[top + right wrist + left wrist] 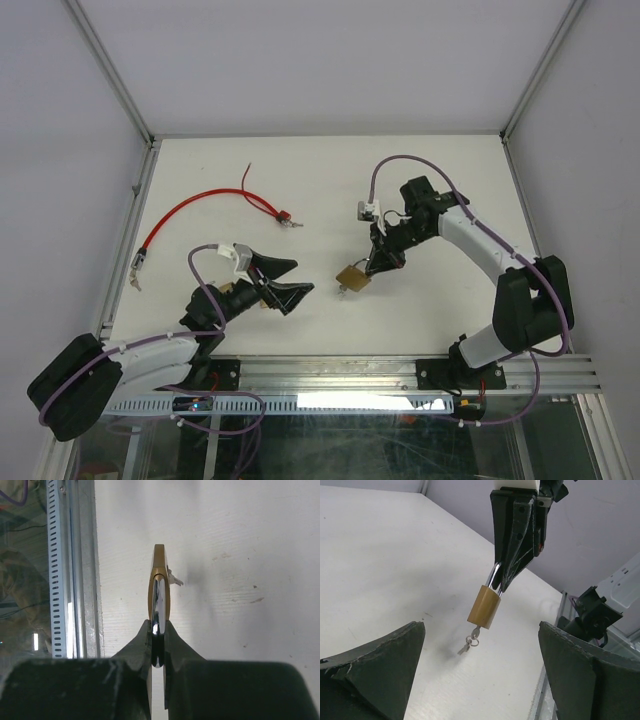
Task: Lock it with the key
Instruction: Lock the lock.
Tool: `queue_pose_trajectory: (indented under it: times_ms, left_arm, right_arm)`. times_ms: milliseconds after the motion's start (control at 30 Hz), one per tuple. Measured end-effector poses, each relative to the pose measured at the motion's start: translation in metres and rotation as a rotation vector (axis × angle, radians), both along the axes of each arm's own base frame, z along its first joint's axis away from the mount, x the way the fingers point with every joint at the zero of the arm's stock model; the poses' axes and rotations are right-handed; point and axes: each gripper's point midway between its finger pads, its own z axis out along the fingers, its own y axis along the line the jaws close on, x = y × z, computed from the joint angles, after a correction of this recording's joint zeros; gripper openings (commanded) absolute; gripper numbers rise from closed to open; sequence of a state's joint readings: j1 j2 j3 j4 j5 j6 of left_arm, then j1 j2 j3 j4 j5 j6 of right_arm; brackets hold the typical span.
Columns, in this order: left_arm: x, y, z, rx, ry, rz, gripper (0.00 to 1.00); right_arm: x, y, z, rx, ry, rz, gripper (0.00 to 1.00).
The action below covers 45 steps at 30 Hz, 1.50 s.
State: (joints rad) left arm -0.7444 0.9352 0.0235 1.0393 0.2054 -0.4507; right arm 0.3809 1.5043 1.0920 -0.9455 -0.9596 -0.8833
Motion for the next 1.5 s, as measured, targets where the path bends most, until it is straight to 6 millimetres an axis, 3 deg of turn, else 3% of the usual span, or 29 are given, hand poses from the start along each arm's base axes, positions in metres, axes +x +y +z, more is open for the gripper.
queue_pose_trajectory:
  times_ms: [300,533,800,1067,1367,1500]
  left_arm:
    - [0.000,-0.006,-0.005,-0.045,0.095,-0.024,0.98]
    - [0.001,-0.017,-0.016,-0.030,0.136,-0.064,0.91]
    - [-0.004,-0.049,-0.012,0.032,0.110,-0.103,0.86]
    - [0.003,-0.059,-0.043,0.133,0.166,-0.083,0.82]
    - [0.003,-0.065,-0.059,0.175,0.203,-0.086,0.81]
    - [0.002,-0.066,-0.068,0.195,0.219,-0.088,0.72]
  right_arm:
    - [0.003,0.001,0.021,0.033,-0.005,-0.041,0.00]
    - [0.012,-0.009,0.024,0.062,0.016,-0.109,0.00]
    - [0.012,-0.011,0.023,0.070,0.040,-0.132,0.00]
    - [0.014,-0.012,0.023,0.074,0.049,-0.149,0.00]
    - [0.016,-0.013,0.023,0.075,0.053,-0.158,0.00]
    - [0.016,-0.014,0.023,0.075,0.053,-0.160,0.00]
